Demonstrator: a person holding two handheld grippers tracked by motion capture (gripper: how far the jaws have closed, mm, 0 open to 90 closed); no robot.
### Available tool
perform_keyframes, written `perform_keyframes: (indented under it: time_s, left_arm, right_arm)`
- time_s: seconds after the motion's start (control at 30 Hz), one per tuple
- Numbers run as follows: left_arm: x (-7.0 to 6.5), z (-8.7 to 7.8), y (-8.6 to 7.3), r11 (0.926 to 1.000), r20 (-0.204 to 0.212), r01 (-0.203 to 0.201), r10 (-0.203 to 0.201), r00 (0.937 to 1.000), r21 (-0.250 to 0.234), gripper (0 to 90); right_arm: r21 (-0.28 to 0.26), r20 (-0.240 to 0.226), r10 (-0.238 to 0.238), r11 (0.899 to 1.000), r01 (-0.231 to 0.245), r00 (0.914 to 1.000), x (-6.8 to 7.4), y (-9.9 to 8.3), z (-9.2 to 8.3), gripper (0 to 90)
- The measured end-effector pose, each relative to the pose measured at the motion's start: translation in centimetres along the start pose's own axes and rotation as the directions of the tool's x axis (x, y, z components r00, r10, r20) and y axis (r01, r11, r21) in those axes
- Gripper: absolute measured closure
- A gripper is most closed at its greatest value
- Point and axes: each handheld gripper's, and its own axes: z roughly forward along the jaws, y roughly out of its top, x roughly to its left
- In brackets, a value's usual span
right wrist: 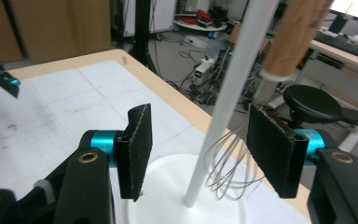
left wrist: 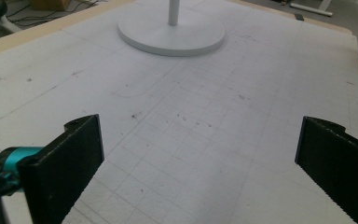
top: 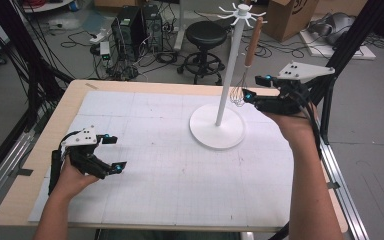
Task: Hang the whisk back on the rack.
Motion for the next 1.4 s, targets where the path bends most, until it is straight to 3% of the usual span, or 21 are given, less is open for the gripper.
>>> perform_keyframes:
  time_s: [0.43, 0.97, 1.4]
  left_arm:
    - [0.0, 0.0, 0.0, 1.0, 0.002, -0.004, 0.004, 1.0, 0.004, 1.6]
    - [-0.1, 0.0, 0.0, 1.0, 0.011, -0.006, 0.006, 0.9999, 0.0, 1.7]
    - [-0.2, 0.0, 0.1, 0.9999, 0.012, -0.01, 0.01, 0.9999, -0.002, 1.6]
  right_arm:
    - [-0.006, -0.048, 0.033, 0.999, -0.034, 0.9983, 1.7, -3.5, 0.2, 35.4]
    - [-0.014, -0.143, 0.087, 0.996, -0.09, 0.9859, 4.7, -9.0, 2.0, 28.7]
    - [-0.001, -0.16, 0.11, 0.994, -0.112, 0.981, 7.1, -13.7, 3.2, 22.4]
